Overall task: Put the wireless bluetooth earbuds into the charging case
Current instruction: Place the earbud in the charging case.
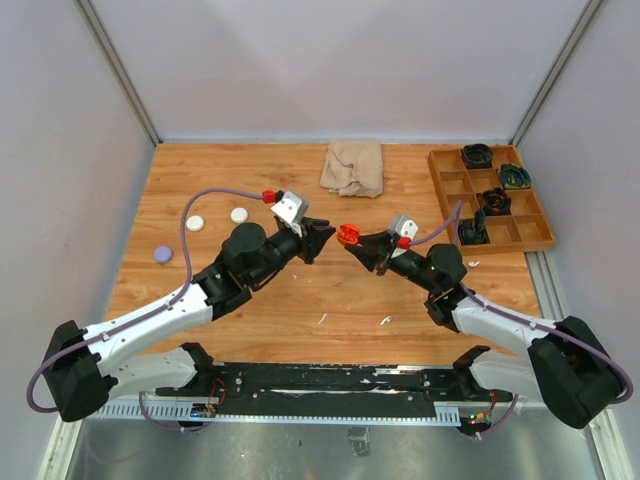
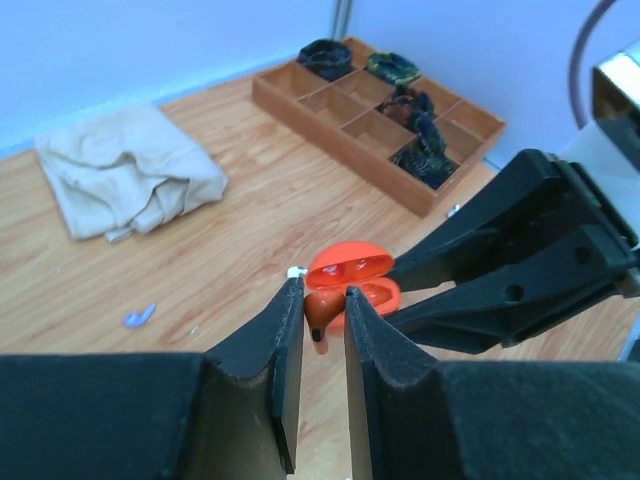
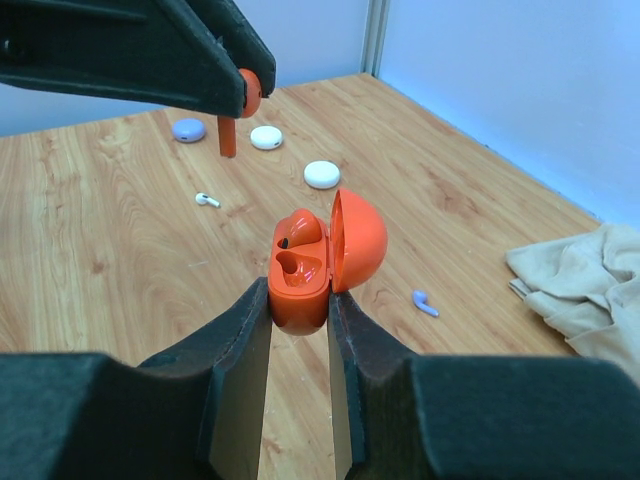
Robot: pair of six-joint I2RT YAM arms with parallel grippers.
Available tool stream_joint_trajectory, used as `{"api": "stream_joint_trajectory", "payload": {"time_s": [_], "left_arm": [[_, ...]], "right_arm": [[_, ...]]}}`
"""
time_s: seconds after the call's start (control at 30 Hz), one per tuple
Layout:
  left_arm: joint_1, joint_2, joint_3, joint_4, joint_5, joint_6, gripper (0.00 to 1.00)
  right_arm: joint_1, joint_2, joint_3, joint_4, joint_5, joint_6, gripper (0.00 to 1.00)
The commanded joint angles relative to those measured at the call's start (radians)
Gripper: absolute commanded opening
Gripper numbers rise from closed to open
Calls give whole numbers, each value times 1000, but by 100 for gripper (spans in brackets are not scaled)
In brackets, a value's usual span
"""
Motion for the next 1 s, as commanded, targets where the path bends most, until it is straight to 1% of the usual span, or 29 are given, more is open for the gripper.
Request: {"api": "stream_joint_trajectory", "payload": {"time_s": [0.0,0.2,0.47,0.97], "left_arm": [[-30,-9,-17,126,51,68,17],[-45,25,-11,162,113,100,18],[-53,64,-16,189,158,113,18],[-54,64,-55,186,151,149,18]], "right_arm": [[25,3,34,73,-25,-18,4],[30,-9,37,73,-49,-16,4],[34,-26,40,71,-65,-10,4],[38,-49,38,76,-79,3,4]]}}
